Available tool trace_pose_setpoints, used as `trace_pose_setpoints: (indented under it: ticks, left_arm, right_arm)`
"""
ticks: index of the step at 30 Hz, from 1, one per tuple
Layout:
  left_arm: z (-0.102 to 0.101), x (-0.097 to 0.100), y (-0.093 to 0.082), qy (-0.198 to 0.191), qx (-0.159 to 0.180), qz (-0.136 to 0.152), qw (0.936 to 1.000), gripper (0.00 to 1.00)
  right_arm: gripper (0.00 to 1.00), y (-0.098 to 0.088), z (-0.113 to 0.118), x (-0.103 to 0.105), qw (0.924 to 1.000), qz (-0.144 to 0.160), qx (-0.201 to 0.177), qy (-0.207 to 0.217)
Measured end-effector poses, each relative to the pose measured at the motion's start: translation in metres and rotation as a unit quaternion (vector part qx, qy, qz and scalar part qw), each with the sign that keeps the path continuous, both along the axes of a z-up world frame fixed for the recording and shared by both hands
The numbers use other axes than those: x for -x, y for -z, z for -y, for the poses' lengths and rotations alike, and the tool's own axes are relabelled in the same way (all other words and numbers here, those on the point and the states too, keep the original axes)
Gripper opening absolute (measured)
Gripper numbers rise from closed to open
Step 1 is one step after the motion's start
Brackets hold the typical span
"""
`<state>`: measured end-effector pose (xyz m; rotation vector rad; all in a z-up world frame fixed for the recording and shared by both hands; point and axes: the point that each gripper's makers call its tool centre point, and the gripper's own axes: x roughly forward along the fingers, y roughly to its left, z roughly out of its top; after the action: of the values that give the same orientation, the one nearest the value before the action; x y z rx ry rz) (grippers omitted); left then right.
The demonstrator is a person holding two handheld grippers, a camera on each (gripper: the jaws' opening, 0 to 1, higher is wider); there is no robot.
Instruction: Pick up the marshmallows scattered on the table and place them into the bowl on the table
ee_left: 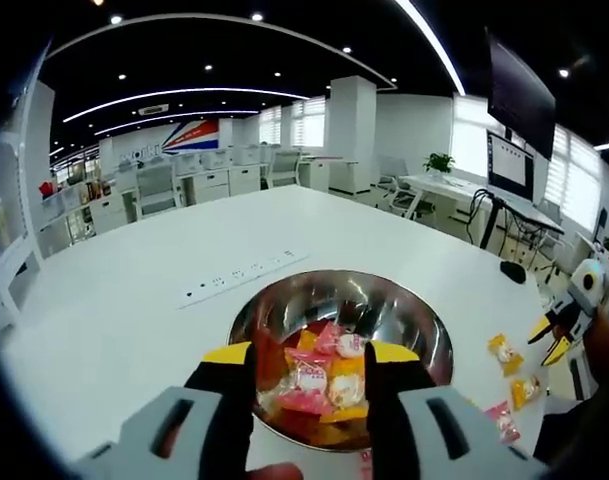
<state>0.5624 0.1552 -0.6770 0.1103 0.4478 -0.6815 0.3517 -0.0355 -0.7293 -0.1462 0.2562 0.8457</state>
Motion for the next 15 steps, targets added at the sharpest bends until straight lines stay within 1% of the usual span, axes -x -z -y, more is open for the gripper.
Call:
trace_pose_setpoints:
  ticks: [7,10,15]
  left_arm:
    - [-0.005,0.004,0.001,0.001,-0.003,0.003,1.0,0.44]
    - [-0.008,0.007,-0.002,0.003,-0.002,0.005,1.0,0.44]
    - [-0.012,0.013,-0.012,0.004,0.0,0.014,0.9999,0.44]
  right_arm:
    - [0.24,-0.004,0.003,0.0,1.0,0.004,0.006,0.006]
    - [0.24,-0.006,0.003,0.0,0.9999,0.005,0.007,0.007]
    - [0.25,-0.007,-0.002,0.0,1.0,0.006,0.005,0.004]
